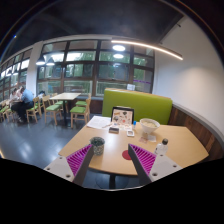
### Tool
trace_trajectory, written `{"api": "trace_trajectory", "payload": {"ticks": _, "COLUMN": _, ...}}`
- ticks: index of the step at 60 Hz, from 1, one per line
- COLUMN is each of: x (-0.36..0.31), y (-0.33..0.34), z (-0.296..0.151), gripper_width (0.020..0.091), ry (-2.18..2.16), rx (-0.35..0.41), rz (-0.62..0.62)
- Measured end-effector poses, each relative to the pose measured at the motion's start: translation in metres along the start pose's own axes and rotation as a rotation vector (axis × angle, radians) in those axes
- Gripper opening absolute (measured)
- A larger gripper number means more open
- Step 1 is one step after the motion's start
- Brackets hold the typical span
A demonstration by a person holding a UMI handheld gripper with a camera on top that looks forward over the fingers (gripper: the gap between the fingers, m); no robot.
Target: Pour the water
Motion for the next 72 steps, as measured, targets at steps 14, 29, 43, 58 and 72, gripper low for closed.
{"api": "trace_trajectory", "payload": {"ticks": 14, "x": 0.038, "y": -0.001, "z": 0.014, "gripper_width": 0.0797, "ry": 0.006, "rx": -0.002, "rz": 0.078}}
{"api": "trace_trajectory", "payload": {"ticks": 29, "x": 0.109, "y": -0.021, "z": 0.091, "gripper_width": 0.0801, "ry": -0.016, "rx": -0.05, "rz": 0.108}}
{"api": "trace_trajectory", "payload": {"ticks": 43, "x": 0.185, "y": -0.065, "z": 0.162, "gripper_width": 0.0799, "ry": -0.055, "rx": -0.08, "rz": 0.234}}
{"api": "trace_trajectory", "payload": {"ticks": 58, "x": 0.23, "y": -0.138, "z": 0.187, "gripper_width": 0.0805, "ry": -0.086, "rx": -0.036, "rz": 0.254}}
{"api": "trace_trajectory", "payload": {"ticks": 72, "x": 0.243, "y": -0.188, "z": 0.202, "gripper_width": 0.0549, "ry": -0.129, "rx": 0.014, "rz": 0.288}}
Point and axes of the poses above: the point between the fingertips, and its own axes, seen from behind it with the camera up: x to the right, z down, y backward, against the way the camera looks, the point moved 6 cm from there along y, backward, against the way the camera looks, and after that the axes turned 15 degrees about x, right-handed, at the moved point
